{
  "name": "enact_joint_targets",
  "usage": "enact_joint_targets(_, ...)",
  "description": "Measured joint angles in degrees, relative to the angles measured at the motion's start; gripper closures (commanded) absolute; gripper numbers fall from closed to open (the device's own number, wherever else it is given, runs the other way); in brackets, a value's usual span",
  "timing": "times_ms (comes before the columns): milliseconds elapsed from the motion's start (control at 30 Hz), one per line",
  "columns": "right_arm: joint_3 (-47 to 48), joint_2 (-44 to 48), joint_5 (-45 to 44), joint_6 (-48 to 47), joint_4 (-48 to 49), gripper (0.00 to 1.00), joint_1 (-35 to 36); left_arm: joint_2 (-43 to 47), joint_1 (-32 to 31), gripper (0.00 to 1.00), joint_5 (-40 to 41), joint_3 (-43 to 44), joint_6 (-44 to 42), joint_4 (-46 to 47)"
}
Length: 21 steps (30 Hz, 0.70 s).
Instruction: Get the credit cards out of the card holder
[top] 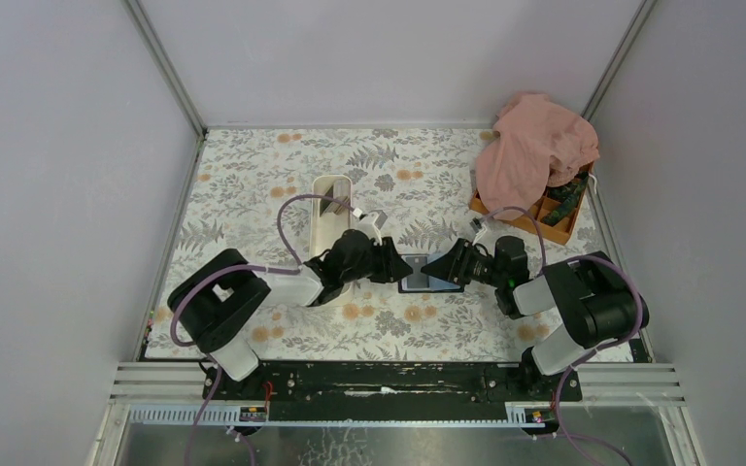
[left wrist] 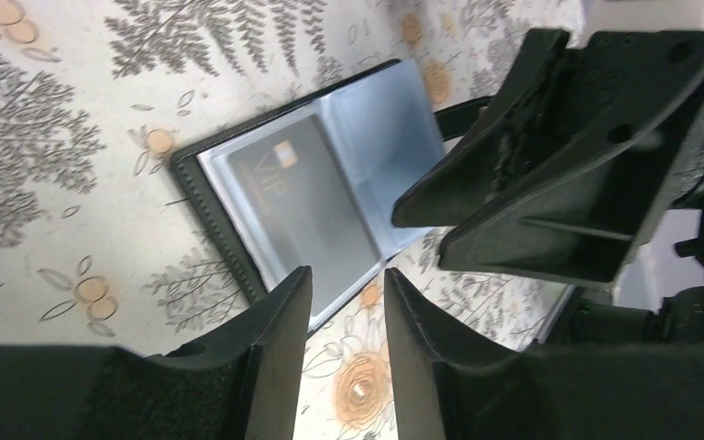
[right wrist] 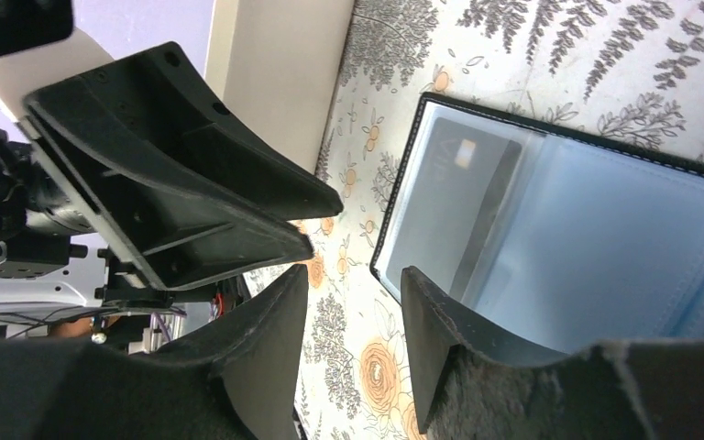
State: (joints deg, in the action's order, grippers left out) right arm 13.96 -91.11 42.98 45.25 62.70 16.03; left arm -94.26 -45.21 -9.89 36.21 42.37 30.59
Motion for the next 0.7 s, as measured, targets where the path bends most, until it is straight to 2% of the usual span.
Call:
enact_joint_targets(100,0.00,0.96,-0.74,-1.38,-3.39,0.51,0.00,-1.25,0.00,0.51,-1.40,0.00,2.69,3.91)
enact_joint_targets(233,0.02,4.68,-3.30,-4.33,-9.77,0.51,0.04,-3.50,0.00,0.50,-1.75,1.16,5.99,6.32)
enact_joint_targets(500,1.33,7.65,-9.62,-9.62,-21.53,0.51,0.04,-4.79,0.00,0.50,2.67,4.70,7.06,2.97)
enact_joint_targets(700,2.91,8.59,-12.46,-11.17,-25.99,0.53,0.11,-4.92,0.00,0.50,4.61,4.70,7.72,0.52)
